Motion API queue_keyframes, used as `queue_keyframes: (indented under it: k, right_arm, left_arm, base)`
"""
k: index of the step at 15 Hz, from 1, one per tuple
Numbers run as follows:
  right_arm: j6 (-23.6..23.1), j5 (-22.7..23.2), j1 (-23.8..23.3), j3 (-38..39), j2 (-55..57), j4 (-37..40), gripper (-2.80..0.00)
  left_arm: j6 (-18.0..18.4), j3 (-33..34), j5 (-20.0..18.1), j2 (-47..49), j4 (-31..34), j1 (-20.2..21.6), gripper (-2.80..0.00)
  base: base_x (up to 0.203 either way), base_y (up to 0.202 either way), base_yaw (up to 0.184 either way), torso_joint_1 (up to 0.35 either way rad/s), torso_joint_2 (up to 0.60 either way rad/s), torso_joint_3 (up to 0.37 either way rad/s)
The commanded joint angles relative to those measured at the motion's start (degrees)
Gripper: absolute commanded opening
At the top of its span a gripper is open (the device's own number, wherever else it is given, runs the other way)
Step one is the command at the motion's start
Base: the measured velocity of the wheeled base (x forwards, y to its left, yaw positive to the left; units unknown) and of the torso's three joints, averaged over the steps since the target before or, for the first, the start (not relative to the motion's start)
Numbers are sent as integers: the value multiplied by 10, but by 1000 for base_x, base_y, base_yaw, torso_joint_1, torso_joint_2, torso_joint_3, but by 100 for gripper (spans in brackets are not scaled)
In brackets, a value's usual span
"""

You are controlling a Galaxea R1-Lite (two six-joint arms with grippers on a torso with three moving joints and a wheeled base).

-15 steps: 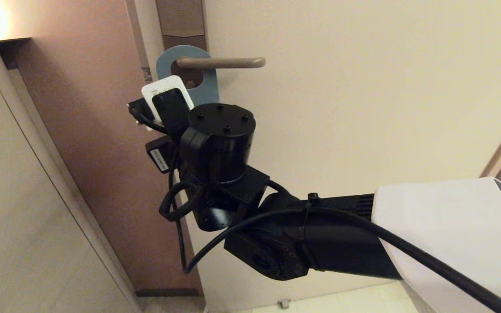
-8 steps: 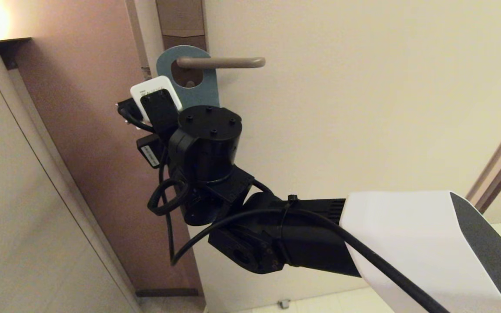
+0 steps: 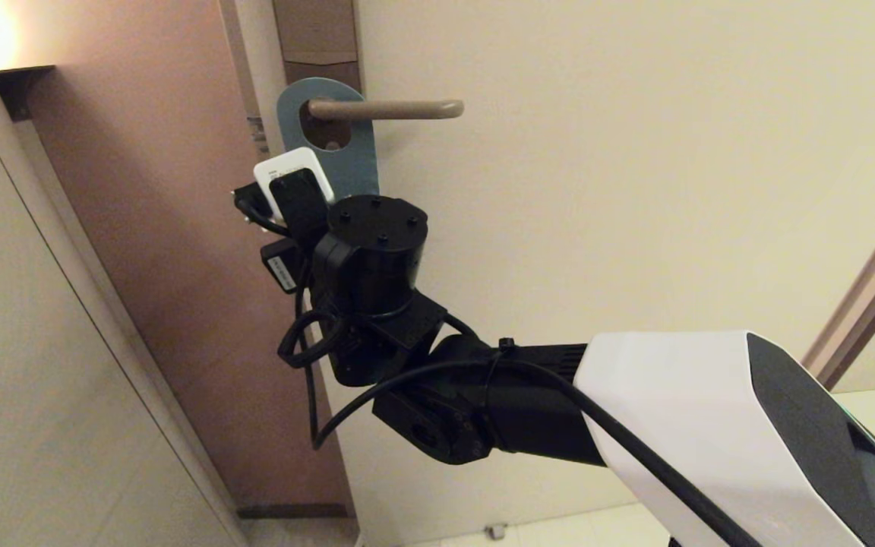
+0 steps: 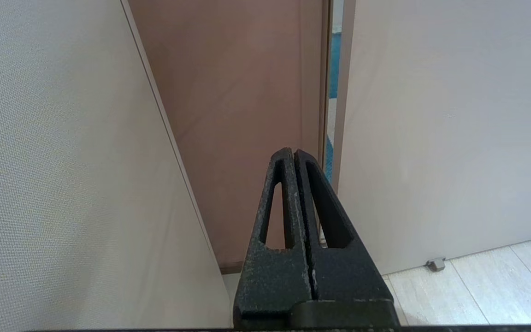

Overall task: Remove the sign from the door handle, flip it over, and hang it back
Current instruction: Hang the sign back with the other side facing out

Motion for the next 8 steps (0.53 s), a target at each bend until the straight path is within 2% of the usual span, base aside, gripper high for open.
queue_keyframes:
  k: [1, 4, 8]
  right_arm:
    - [-2, -3, -1, 3, -3, -3, -280]
    - [-1, -3, -1, 26, -17, -3, -280]
    - [1, -3, -2, 123, -70, -2, -280]
  left_arm:
    - [0, 0, 0, 0, 0, 0, -280]
    - [0, 0, 0, 0, 0, 0, -280]
    - [0, 0, 0, 0, 0, 0, -280]
  base:
    - [0, 0, 0, 0, 0, 0]
    - [0, 0, 0, 0, 0, 0]
    - [0, 0, 0, 0, 0, 0]
